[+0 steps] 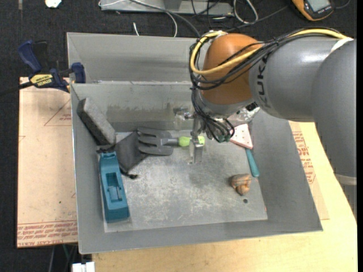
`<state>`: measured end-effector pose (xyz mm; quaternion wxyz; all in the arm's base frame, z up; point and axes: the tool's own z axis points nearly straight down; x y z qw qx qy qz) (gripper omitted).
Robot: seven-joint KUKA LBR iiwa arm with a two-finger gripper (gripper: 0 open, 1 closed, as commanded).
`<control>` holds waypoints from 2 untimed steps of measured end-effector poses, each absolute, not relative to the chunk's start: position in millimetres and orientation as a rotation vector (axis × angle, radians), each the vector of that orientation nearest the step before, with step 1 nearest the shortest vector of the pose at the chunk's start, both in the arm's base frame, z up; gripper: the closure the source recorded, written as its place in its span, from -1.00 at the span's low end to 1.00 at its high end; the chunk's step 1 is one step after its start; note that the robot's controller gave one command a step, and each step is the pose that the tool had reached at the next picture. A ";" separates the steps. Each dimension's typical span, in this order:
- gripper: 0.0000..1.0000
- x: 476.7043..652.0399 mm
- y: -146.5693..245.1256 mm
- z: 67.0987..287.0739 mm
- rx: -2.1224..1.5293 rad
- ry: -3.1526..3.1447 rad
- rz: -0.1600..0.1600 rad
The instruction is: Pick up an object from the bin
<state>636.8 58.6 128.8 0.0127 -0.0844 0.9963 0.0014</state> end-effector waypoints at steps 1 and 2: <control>-1.00 630.9 64.5 124.3 0.113 3.119 0.012; -1.00 635.0 69.9 102.1 -0.088 3.119 0.010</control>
Offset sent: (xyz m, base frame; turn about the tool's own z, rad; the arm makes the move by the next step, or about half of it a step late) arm -0.0018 0.0118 -0.0287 0.1096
